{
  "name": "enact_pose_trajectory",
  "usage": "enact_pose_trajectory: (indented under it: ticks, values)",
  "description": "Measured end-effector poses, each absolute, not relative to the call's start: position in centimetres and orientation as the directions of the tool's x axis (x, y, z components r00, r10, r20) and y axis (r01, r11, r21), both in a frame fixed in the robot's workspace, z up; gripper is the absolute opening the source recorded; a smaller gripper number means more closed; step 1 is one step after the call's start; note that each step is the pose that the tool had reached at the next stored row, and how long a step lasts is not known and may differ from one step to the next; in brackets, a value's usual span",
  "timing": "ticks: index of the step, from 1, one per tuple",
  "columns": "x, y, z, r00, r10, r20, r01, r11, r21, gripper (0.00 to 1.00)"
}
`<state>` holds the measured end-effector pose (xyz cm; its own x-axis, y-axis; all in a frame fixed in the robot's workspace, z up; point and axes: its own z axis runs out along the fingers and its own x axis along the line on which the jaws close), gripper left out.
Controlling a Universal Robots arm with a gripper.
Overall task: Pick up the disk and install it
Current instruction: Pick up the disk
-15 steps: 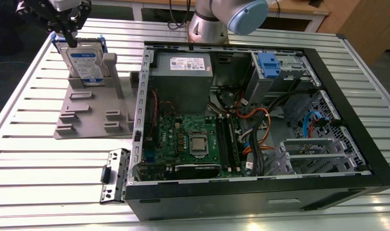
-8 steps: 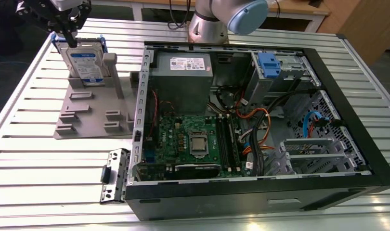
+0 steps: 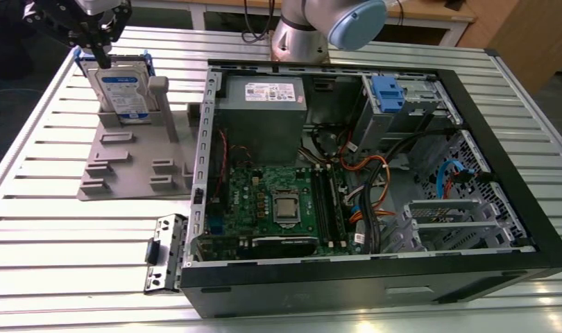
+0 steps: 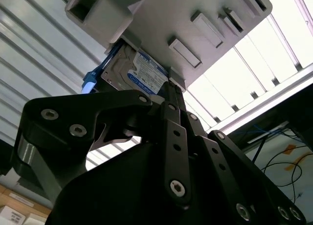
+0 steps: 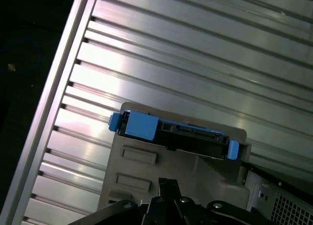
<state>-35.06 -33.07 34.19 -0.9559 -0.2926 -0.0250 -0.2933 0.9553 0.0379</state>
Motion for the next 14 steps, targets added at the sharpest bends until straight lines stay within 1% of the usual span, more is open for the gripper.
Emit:
enact_pose_trajectory:
  ticks: [14]
  values:
    - [-35.06,-33.07,34.19,-0.936,-0.352,-0.025,-0.353,0.935,0.038,0.10]
